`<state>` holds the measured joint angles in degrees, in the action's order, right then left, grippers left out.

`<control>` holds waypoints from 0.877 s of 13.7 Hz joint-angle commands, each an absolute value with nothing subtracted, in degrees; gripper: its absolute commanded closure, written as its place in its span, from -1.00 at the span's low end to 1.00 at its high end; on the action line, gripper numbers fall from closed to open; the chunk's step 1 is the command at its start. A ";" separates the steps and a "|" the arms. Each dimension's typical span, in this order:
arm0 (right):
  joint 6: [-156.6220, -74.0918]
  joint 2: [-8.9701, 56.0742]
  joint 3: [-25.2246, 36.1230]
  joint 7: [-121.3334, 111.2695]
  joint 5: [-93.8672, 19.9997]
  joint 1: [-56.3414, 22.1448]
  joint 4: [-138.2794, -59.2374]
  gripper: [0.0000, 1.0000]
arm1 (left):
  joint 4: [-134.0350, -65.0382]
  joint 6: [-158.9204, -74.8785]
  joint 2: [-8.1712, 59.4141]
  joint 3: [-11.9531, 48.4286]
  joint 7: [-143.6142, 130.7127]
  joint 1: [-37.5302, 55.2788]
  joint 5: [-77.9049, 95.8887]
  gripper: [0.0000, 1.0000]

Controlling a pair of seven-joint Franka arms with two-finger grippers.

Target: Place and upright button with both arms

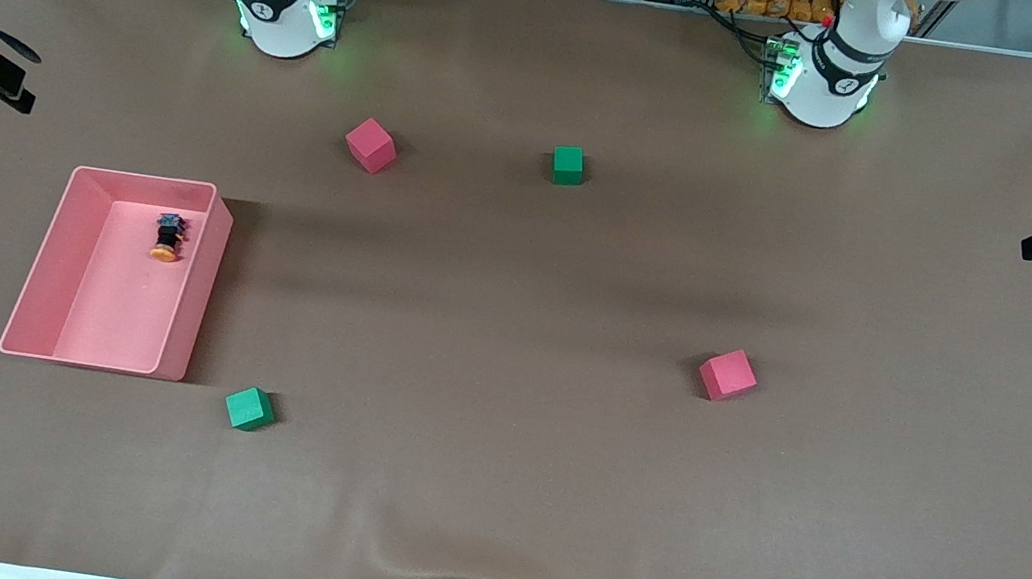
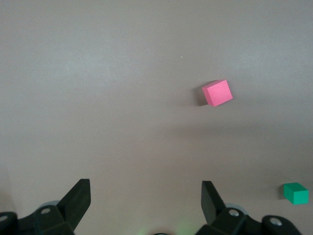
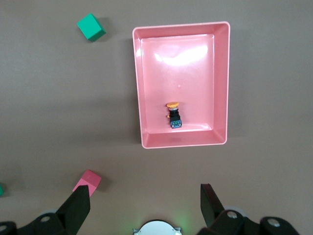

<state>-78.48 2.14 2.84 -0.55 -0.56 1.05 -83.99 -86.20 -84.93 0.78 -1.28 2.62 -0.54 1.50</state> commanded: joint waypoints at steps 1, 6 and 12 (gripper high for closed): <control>-78.84 1.58 2.64 0.09 0.35 1.23 -86.04 -1.00 | -85.34 -83.85 0.88 -1.14 4.04 -1.05 1.41 -1.00; -82.95 0.79 2.72 0.09 0.44 1.84 -90.69 -1.00 | -85.34 -83.85 0.88 -1.14 4.04 -1.05 1.41 -1.00; -90.68 -0.43 2.72 0.09 0.53 3.25 -100.96 -1.00 | -85.34 -83.85 0.88 -1.14 4.04 -1.05 1.41 -1.00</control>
<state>-87.24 2.13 3.17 -0.54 -0.31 2.27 -95.56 -86.20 -84.93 0.78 -1.32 2.65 -0.55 1.50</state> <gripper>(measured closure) 0.000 0.000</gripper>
